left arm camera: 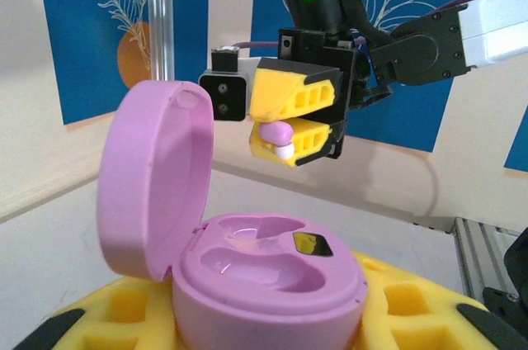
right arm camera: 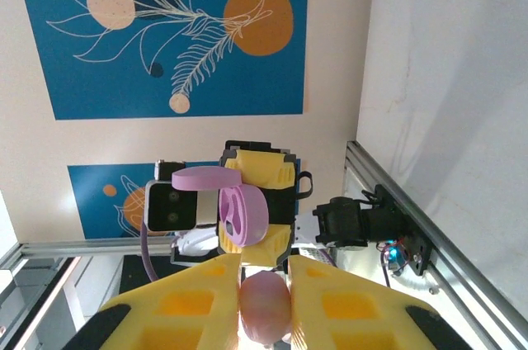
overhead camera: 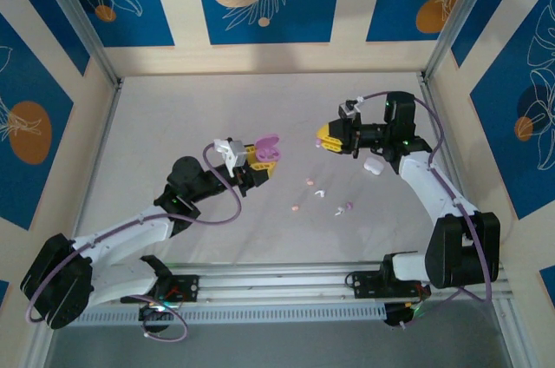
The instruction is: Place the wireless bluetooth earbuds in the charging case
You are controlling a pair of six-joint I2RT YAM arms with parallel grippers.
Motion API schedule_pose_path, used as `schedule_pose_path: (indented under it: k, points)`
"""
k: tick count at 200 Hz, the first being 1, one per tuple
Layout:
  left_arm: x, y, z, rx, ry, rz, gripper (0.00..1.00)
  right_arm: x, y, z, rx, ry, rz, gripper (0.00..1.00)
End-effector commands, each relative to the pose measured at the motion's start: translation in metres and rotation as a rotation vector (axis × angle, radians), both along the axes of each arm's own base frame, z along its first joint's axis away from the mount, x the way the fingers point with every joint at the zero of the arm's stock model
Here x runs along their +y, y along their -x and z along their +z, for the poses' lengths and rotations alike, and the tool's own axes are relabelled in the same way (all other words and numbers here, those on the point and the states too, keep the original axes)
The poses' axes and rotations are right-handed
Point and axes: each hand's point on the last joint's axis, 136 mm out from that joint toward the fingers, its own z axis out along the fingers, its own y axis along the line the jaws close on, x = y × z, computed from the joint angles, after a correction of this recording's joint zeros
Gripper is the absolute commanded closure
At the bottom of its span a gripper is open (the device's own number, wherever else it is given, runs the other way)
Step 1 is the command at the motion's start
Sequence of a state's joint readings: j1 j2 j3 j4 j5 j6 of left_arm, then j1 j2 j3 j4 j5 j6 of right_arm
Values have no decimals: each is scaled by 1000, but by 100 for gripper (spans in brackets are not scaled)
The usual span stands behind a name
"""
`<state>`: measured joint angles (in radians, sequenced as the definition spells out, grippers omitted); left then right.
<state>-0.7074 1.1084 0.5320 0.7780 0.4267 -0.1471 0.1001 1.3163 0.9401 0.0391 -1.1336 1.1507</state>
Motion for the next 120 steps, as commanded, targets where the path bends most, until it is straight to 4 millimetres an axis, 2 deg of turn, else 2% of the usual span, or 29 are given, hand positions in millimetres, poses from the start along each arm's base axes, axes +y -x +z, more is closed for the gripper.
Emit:
schedule_pose_path:
  k: [1,60,120]
  points:
    - [-5,9,15,-74,30,-44,75,9,15,22,-56,-17,48,80]
    - [-10,8,18,-82,36,-70,75,33,39,48,-283,34,85,80]
    - [-13,9,23,-88,53,-87,75,52,58,61,-423,46,122,80]
